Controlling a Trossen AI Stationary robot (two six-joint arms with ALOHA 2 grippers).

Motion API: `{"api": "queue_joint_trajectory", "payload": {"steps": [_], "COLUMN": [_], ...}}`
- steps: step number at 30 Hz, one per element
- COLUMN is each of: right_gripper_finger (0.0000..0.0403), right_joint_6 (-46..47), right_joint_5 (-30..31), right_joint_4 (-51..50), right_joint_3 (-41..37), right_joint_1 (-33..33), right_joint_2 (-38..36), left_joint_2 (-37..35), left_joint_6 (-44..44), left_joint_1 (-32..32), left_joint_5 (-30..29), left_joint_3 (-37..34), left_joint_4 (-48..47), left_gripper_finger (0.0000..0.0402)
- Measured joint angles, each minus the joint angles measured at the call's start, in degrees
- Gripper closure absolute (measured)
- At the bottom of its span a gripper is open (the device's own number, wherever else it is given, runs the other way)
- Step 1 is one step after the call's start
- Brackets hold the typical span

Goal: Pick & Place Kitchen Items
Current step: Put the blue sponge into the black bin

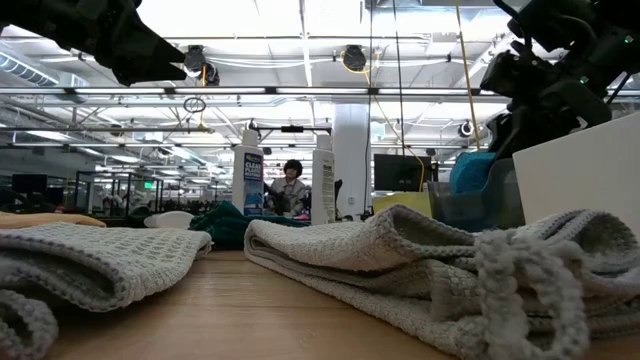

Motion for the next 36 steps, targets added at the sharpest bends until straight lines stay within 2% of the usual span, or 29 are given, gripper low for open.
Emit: {"api": "queue_joint_trajectory", "payload": {"steps": [6, 8, 14, 19, 36], "right_gripper_finger": [0.0205, 0.0198, 0.0180, 0.0169, 0.0179], "right_joint_6": [5.6, 7.0, 8.3, 7.6, 4.6], "right_joint_5": [-0.3, -2.5, -7.4, -7.2, -7.1], "right_joint_4": [0.0, 0.0, 0.7, 0.7, 0.7], "right_joint_3": [0.0, 0.0, 0.0, 0.0, 0.0], "right_joint_1": [0.0, 0.0, 0.0, 0.0, 0.0], "right_joint_2": [0.0, 0.0, 0.0, 0.0, 0.0], "left_joint_2": [0.0, 0.0, 0.0, 0.0, 0.0], "left_joint_6": [0.0, 0.0, 0.0, 0.0, 0.0], "left_joint_1": [0.0, 0.0, 0.0, 0.0, 0.0], "left_joint_5": [0.0, 0.0, 0.0, 0.0, 0.0], "left_joint_3": [0.0, 0.0, 0.0, 0.0, 0.0], "left_joint_4": [0.0, 0.0, 0.0, 0.0, 0.0], "left_gripper_finger": [0.0123, 0.0123, 0.0123, 0.0123, 0.0123]}}
